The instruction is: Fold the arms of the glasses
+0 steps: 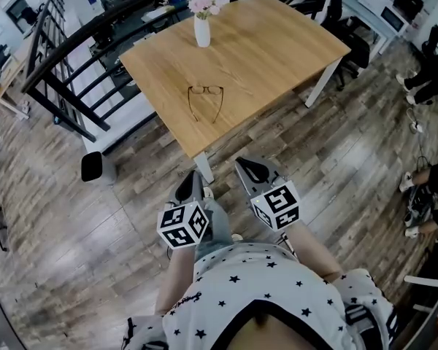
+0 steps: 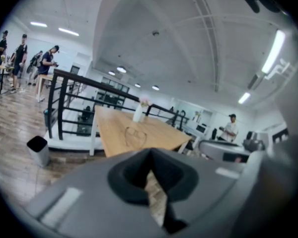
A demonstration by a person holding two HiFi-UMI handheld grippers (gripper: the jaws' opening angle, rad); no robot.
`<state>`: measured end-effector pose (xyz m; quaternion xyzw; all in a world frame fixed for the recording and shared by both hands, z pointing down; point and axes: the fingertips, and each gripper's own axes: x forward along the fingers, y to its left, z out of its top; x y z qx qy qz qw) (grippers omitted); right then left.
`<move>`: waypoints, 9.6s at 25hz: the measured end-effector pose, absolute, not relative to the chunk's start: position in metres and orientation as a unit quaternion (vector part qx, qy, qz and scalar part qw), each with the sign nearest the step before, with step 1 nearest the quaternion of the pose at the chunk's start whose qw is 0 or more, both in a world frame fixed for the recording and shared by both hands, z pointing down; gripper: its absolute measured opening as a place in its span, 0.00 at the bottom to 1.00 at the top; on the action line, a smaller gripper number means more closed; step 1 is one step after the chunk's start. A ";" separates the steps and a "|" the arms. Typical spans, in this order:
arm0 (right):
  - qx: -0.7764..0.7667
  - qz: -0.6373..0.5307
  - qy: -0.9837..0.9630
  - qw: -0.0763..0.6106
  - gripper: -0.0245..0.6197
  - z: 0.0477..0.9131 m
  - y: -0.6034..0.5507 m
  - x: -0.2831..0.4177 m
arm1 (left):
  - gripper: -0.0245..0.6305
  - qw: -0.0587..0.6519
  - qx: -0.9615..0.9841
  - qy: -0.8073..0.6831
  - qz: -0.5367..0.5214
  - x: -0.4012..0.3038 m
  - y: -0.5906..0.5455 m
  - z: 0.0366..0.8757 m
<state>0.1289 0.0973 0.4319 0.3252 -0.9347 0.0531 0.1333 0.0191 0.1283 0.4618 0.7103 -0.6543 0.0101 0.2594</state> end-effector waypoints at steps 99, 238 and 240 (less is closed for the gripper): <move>0.046 -0.081 -0.804 0.587 0.09 0.613 -0.252 -0.025 | 0.05 0.360 0.745 -0.560 0.037 -0.124 -0.189 0.523; 0.444 -0.007 -0.882 0.157 0.09 0.398 -0.256 -0.002 | 0.07 0.317 0.774 -0.544 0.069 -0.093 -0.171 0.508; 0.441 -0.007 -0.884 0.156 0.09 0.398 -0.253 -0.005 | 0.07 0.316 0.772 -0.548 0.066 -0.095 -0.172 0.507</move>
